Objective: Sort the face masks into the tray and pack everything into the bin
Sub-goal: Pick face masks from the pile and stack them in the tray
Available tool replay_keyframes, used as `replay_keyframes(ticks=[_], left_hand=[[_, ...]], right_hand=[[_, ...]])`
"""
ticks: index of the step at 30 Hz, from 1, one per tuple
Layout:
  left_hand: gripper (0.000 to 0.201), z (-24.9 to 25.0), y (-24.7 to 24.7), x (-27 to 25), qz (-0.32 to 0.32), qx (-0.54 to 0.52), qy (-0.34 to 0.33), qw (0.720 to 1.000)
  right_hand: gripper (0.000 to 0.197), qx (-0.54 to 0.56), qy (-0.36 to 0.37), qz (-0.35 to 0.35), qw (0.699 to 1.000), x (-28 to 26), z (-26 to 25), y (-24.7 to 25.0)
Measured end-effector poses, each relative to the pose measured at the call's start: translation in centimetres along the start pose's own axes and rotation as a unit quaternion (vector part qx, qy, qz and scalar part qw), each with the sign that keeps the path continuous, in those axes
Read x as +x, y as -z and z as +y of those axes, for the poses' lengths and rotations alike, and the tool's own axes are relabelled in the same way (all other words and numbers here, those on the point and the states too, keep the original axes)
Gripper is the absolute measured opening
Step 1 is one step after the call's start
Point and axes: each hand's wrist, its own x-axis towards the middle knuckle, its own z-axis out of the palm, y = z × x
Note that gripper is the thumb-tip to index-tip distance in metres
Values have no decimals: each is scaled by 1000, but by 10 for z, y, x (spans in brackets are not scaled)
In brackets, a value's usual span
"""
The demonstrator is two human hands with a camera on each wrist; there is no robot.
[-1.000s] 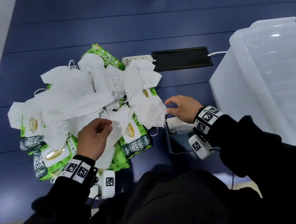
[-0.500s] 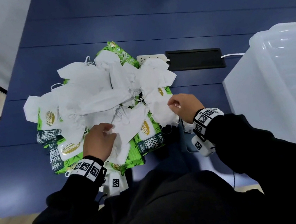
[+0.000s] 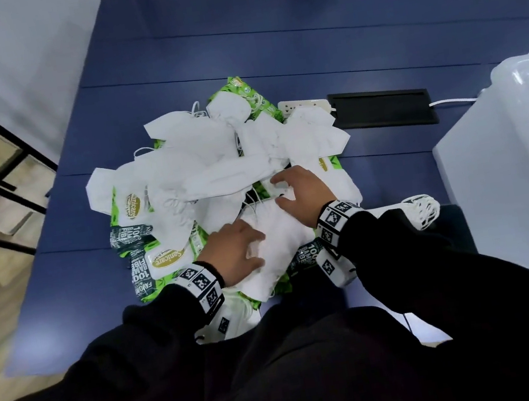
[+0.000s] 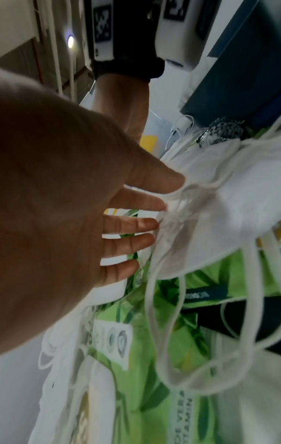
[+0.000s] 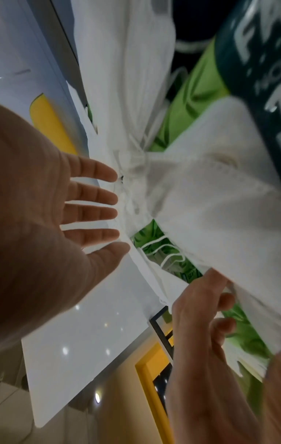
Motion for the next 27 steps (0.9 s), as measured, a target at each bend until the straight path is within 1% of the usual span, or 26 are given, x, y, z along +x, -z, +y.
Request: replay_keyframes(ticks=[2, 4, 6, 7, 8, 10, 11, 13, 15, 16, 18, 19, 21, 22, 23, 25, 26, 27], left_hand=[[44, -5, 6, -1, 47, -53, -6, 997], [37, -15, 12, -1, 124, -76, 13, 989], [40, -26, 19, 1, 202, -68, 49, 976], [44, -32, 23, 2, 223, -61, 73, 970], [50, -37, 26, 4, 226, -55, 99, 967], [63, -45, 28, 9, 194, -48, 141, 970], [68, -47, 27, 11, 174, -38, 150, 973], [70, -53, 22, 14, 149, -13, 150, 977], [63, -55, 22, 16, 154, -10, 148, 977], [53, -56, 25, 16, 167, -17, 142, 975], [27, -56, 35, 15, 202, -24, 126, 971], [27, -56, 41, 12, 221, -25, 119, 968], [27, -56, 50, 6, 255, -51, 106, 960], [24, -54, 54, 2, 274, -72, 95, 954], [26, -52, 57, -2, 292, -88, 83, 949], [38, -44, 58, -11, 322, -96, 45, 941], [39, -37, 59, -15, 324, -82, 19, 942], [37, -30, 56, -18, 302, -69, -5, 951]], right_hand=[[36, 0, -10, -21, 1000, 6, -6, -3], [36, -45, -32, -79, 995, 10, -8, -7], [43, -98, -56, -128, 985, 9, -8, -12], [49, -122, -62, -140, 981, 8, -7, -16], [58, -151, -63, -146, 976, 6, -7, -18], [69, -199, -62, -144, 967, 4, -8, -23], [68, -201, -63, -138, 968, 4, -8, -24], [52, -182, -64, -118, 974, 5, -6, -24], [33, -136, -68, -92, 984, 6, -5, -19], [27, -89, -80, -77, 990, 5, -5, -15], [24, 23, -112, -36, 993, 3, -4, -4], [25, 71, -129, -14, 989, 2, -3, 3], [26, 163, -161, 31, 973, -2, -1, 18], [25, 213, -172, 50, 960, -5, -1, 26], [24, 264, -181, 69, 945, -7, -1, 33], [23, 341, -191, 96, 915, -13, -2, 46], [19, 365, -195, 100, 905, -16, -3, 51], [14, 380, -202, 100, 897, -19, -5, 55]])
